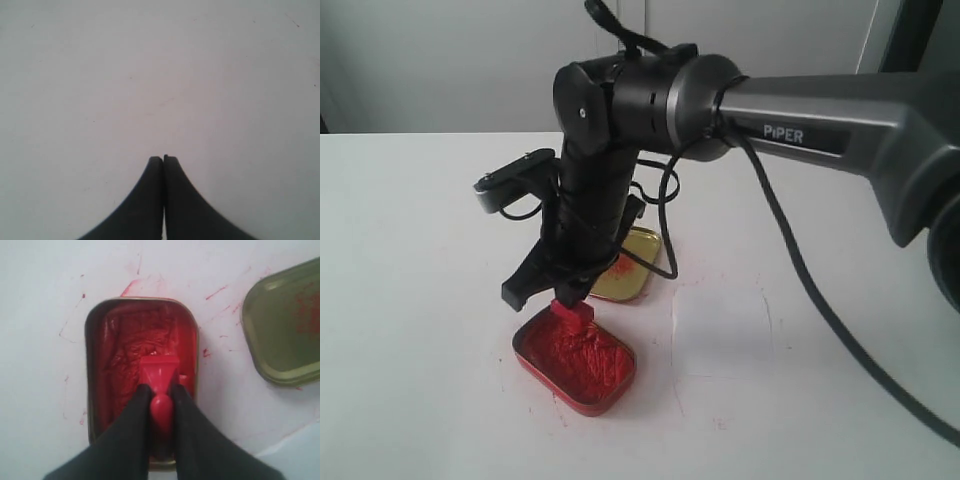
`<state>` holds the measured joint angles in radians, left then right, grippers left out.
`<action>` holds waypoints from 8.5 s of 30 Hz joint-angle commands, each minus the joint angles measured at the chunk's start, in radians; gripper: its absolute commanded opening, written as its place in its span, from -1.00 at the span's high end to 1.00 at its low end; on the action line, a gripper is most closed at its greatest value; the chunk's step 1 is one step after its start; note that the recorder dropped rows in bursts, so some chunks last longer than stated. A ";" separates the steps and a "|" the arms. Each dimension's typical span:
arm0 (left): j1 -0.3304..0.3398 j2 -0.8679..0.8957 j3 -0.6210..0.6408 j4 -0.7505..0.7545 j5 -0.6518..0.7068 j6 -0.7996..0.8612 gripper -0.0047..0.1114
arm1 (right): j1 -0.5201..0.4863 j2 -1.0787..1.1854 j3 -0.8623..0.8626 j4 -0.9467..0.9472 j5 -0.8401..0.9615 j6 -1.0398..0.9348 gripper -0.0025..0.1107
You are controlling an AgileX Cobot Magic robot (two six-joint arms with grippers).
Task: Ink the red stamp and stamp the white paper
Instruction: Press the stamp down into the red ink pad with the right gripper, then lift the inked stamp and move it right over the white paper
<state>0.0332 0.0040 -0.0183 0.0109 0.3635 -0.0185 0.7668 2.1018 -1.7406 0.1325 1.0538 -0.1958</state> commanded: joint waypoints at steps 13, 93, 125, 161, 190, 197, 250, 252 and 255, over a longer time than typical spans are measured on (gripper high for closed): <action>-0.010 -0.004 0.007 -0.003 0.000 -0.003 0.92 | 0.051 -0.016 0.090 -0.103 -0.195 0.100 0.96; -0.010 -0.004 0.007 -0.003 0.000 -0.003 0.92 | 0.051 0.037 0.086 -0.195 -0.187 0.177 0.96; -0.010 -0.004 0.007 -0.003 0.000 -0.003 0.92 | 0.051 -0.017 0.086 -0.195 -0.163 0.173 0.96; -0.010 -0.004 0.007 -0.003 0.000 -0.003 0.92 | 0.051 -0.030 0.086 -0.193 -0.158 0.175 0.96; -0.010 -0.004 0.007 -0.003 0.000 -0.003 0.92 | 0.051 -0.023 0.086 -0.193 -0.159 0.175 0.96; -0.010 -0.004 0.007 -0.003 0.000 -0.003 0.92 | 0.051 -0.037 0.086 -0.191 -0.162 0.175 0.96; -0.010 -0.004 0.007 -0.003 0.000 -0.003 0.92 | 0.047 0.003 0.087 -0.126 -0.204 0.177 0.96; -0.010 -0.004 0.007 -0.003 0.000 -0.003 0.92 | 0.038 0.003 0.087 -0.095 -0.197 0.173 0.96; -0.010 -0.004 0.007 -0.003 0.000 -0.003 0.92 | 0.013 0.003 0.089 -0.049 -0.173 0.158 0.96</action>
<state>0.0332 0.0040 -0.0183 0.0109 0.3635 -0.0185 0.8082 2.1179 -1.6536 0.0506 0.8581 -0.0191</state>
